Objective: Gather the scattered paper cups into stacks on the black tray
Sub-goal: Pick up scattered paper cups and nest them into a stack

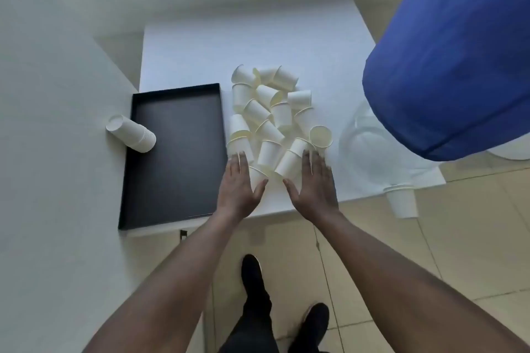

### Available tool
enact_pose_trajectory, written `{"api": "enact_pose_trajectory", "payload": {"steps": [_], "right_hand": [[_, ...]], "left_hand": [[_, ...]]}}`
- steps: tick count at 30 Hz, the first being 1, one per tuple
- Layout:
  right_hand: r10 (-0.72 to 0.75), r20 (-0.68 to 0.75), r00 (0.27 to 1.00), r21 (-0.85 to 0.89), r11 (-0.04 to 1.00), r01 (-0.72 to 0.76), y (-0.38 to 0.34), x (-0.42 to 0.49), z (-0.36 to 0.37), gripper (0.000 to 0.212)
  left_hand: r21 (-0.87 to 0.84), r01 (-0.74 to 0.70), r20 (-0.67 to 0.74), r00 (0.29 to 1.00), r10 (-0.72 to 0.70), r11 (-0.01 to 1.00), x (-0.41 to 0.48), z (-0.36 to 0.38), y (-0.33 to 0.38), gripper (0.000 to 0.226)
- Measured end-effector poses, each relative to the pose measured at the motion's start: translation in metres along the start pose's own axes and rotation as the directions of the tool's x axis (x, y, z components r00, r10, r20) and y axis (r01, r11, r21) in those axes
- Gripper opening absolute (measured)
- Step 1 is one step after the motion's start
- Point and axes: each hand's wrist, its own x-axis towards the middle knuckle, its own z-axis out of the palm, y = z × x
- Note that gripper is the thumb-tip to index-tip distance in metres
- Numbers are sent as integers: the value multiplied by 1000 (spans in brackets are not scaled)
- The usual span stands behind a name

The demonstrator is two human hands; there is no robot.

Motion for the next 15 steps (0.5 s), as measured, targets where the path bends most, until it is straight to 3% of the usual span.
{"api": "enact_pose_trajectory", "payload": {"steps": [7, 15], "right_hand": [[158, 23, 987, 86, 983, -160, 4, -16, 20, 86], [326, -22, 945, 327, 896, -301, 4, -8, 28, 81]], "left_hand": [[-76, 141, 95, 986, -134, 987, 0, 17, 2, 113], [-185, 212, 109, 975, -194, 960, 7, 31, -3, 103]]}}
